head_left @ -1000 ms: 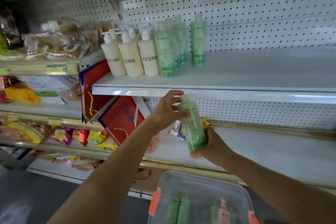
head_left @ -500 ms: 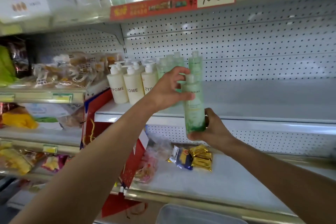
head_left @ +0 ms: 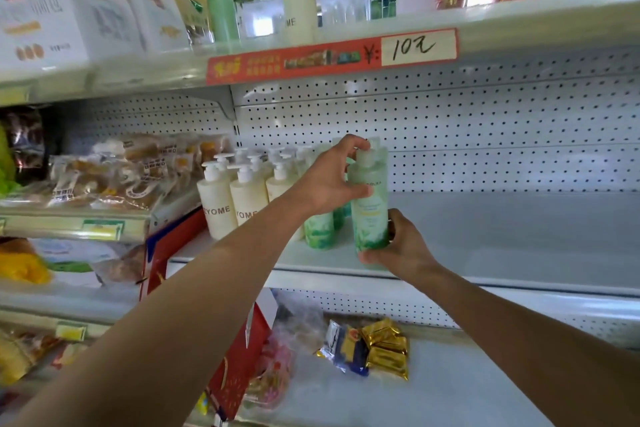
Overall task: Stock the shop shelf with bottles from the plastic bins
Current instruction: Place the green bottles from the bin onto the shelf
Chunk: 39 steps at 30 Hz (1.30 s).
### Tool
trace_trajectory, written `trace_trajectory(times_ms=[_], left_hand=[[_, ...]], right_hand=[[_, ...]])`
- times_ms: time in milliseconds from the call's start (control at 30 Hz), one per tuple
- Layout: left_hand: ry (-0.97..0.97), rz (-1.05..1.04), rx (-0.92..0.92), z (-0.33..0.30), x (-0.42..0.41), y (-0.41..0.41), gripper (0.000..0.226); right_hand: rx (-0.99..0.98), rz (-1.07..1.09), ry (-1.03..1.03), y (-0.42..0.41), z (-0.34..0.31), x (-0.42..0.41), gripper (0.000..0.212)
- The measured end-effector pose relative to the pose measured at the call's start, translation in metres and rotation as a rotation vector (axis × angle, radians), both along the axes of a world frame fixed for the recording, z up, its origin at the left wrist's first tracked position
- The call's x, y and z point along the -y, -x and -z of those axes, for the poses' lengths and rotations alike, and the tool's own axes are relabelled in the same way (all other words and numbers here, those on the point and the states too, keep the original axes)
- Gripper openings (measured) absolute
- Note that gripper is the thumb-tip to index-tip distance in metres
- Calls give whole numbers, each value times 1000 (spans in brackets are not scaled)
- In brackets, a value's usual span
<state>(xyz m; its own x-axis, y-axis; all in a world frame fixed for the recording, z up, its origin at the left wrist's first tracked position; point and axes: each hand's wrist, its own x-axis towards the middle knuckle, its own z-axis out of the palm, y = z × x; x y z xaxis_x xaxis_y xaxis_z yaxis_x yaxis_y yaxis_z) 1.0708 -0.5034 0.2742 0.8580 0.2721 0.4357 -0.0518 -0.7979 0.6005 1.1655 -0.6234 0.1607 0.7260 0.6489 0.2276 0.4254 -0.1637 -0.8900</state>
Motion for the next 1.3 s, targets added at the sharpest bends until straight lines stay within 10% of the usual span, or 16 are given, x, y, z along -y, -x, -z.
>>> trace_trajectory(times_ms=[1300], left_hand=[[-468, -232, -325, -11, -37, -77, 63]], right_hand=[[31, 50, 257, -64, 11, -70, 65]])
